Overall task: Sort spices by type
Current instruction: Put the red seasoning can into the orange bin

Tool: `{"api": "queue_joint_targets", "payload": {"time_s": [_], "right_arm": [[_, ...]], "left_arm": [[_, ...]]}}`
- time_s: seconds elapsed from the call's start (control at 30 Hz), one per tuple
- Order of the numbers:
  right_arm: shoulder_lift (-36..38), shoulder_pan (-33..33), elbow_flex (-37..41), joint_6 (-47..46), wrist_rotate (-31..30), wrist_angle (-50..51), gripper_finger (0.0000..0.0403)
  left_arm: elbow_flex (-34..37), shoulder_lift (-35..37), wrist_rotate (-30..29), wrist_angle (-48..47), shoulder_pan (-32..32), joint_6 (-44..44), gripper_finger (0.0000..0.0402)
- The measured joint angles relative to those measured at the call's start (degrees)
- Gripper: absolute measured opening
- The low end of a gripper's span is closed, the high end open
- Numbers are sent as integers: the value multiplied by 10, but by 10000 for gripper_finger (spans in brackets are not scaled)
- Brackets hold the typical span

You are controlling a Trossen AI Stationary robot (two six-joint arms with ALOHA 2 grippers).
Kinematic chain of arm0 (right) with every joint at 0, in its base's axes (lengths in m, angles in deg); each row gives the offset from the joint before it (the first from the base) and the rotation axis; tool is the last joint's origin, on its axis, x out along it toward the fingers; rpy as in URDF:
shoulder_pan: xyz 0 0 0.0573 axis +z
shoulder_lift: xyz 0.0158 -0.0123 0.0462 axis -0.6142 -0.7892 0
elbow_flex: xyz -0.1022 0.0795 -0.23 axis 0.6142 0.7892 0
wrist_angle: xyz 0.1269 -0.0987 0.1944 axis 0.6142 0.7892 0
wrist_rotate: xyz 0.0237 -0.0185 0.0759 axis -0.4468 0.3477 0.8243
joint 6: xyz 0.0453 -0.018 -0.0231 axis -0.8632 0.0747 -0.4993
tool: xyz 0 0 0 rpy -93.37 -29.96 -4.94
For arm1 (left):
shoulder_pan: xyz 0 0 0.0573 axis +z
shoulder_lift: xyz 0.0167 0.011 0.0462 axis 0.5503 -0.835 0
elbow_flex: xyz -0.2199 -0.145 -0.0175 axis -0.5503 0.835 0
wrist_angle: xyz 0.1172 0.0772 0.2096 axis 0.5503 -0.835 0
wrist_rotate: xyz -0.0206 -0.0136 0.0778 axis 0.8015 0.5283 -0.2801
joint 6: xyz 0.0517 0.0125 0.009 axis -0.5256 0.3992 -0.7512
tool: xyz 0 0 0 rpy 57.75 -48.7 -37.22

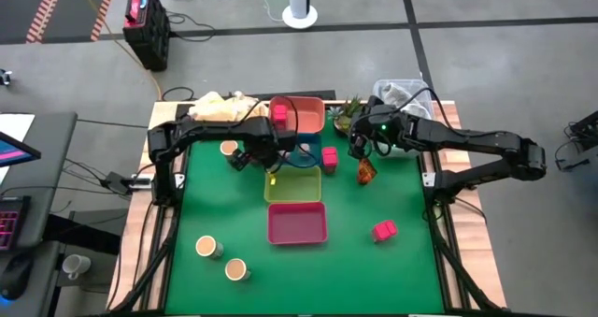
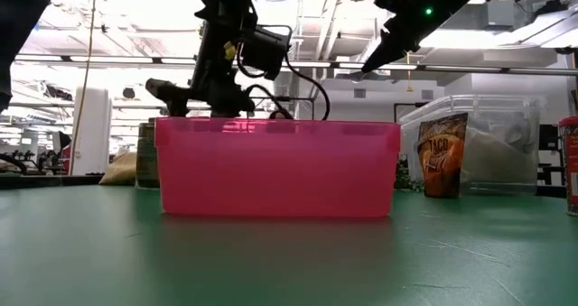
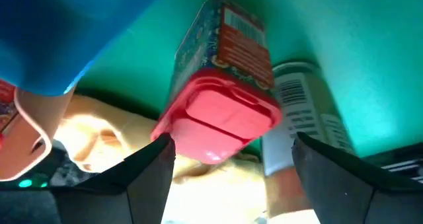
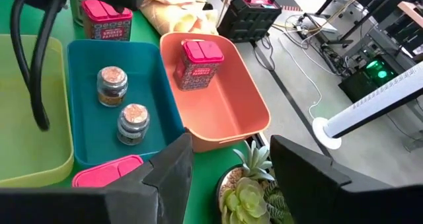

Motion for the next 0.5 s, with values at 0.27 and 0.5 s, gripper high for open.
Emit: {"api": "queue_joint_targets", "payload": {"time_s": [0.27, 0.5], "right_arm": [[0, 0, 0, 1, 0, -3, 235], [0, 0, 0, 2, 0, -2, 235]], "left_arm": [[42, 1, -59, 71, -6, -70, 276], [42, 2, -57, 70, -6, -71, 260]]}}
